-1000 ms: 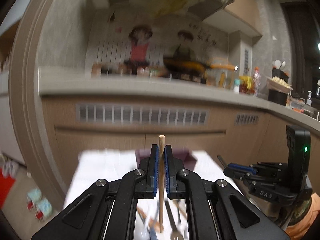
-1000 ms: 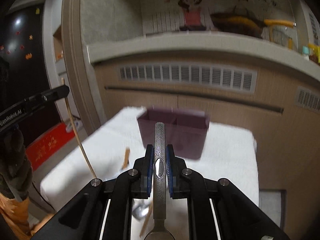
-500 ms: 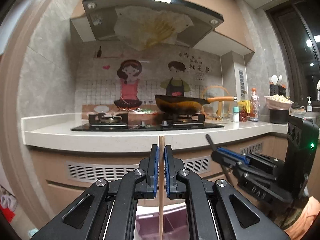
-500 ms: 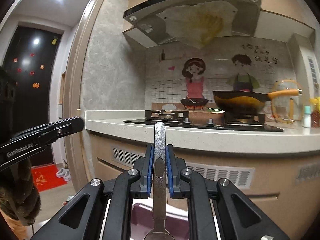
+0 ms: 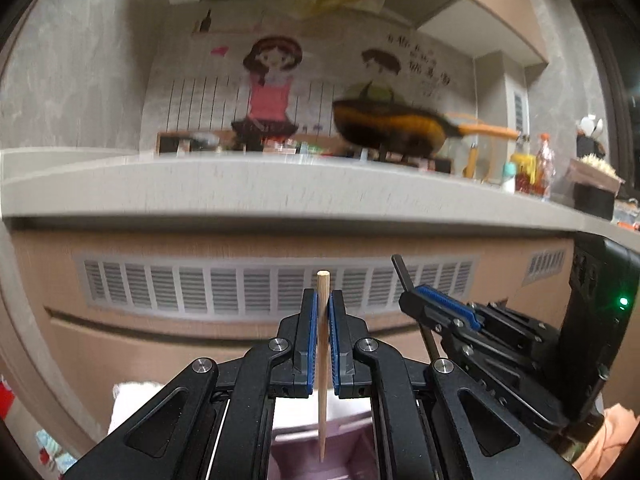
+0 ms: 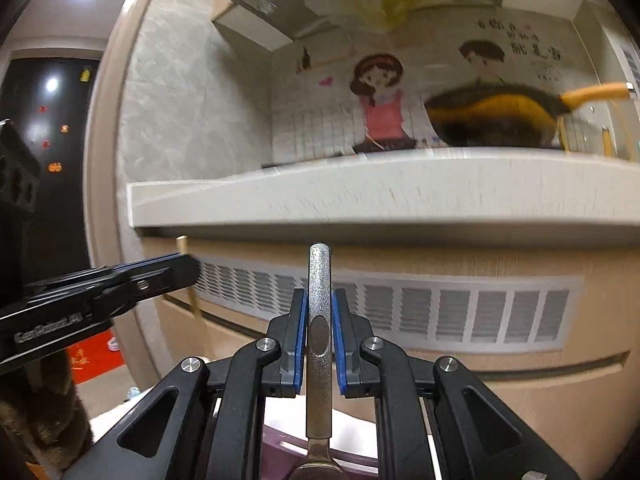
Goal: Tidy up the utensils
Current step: 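Lower both items into the maroon caddy and open both grippers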
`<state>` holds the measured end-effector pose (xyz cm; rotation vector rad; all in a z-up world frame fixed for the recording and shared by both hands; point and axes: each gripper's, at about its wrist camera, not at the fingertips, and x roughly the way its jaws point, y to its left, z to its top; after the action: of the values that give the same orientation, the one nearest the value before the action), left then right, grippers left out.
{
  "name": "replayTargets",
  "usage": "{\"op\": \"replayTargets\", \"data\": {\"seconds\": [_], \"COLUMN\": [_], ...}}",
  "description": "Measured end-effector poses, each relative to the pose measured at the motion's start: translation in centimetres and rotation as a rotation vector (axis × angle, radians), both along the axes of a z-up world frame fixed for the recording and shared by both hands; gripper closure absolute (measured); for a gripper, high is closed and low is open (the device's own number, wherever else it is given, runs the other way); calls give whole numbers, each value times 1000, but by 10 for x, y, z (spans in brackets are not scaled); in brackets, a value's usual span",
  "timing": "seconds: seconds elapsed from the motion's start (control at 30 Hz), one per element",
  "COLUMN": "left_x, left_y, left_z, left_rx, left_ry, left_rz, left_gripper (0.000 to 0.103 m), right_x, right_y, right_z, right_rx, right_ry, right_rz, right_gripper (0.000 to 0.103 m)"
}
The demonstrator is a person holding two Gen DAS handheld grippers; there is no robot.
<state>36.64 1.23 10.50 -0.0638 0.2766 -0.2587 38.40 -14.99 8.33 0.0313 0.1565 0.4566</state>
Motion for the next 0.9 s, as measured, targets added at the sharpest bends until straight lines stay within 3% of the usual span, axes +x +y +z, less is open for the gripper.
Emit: {"op": "replayTargets", "data": {"seconds": [0.23, 0.53, 0.7, 0.83, 0.9], "left_x": [6, -11, -35, -62, -76], "left_y": [3, 7, 13, 24, 30], "left_z": [-53, -84, -90, -106, -115], "left_rx": [12, -9, -3, 5, 7], "left_ry": [144, 275, 340, 407, 420], "left_rz": [8, 10, 15, 27, 29], "left_gripper": [97, 93, 72, 64, 55], "right_x": [18, -19, -55, -82, -94], "right_y": [-3, -13, -26, -35, -38], "right_z": [-46, -74, -82, -88, -92], "right_rx": [-38, -97, -119, -152, -164], "right_ry": [139, 273, 340, 378, 418], "right_rz": [-35, -21, -22, -44, -62], "right_gripper": [91, 90, 73, 64, 50]}}
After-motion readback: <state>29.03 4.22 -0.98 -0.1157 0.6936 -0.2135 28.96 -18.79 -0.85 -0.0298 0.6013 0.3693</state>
